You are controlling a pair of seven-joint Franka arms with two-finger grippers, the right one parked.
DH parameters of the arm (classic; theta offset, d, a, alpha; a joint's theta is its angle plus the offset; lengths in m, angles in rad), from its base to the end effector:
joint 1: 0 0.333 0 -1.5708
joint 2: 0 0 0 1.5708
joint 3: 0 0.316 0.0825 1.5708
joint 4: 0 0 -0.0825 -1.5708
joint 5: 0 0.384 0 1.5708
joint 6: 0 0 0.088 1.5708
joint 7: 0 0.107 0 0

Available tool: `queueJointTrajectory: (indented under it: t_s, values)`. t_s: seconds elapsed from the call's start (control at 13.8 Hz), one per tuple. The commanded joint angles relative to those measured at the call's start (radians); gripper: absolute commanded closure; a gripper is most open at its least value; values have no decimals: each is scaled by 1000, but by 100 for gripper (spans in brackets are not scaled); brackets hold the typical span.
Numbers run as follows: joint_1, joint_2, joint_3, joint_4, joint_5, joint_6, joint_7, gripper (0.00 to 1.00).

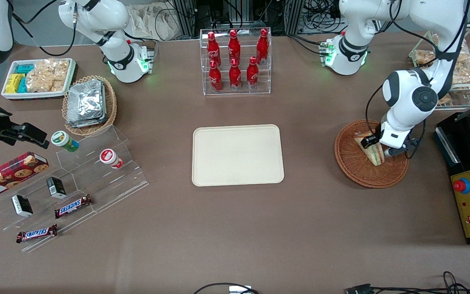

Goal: Place sandwich from basket to tray
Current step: 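Close the left gripper on the sandwich's crust edge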

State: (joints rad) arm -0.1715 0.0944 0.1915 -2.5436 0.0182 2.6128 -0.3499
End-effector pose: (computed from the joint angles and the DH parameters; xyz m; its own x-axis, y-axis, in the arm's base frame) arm 0.4548 0.0101 0.2349 0.9380 0.3463 -0.0132 0.3457 -0.9377 -0.0333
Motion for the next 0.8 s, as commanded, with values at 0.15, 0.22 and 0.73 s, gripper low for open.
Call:
queueJointTrajectory:
  t_s: [0.15, 0.22, 0.73]
  values:
    - [-5, -22, 2, 2, 8, -11, 5, 100]
    - [-5, -40, 2, 6, 8, -34, 8, 100]
    - [-3, -245, 17, 280, 8, -564, 54, 100]
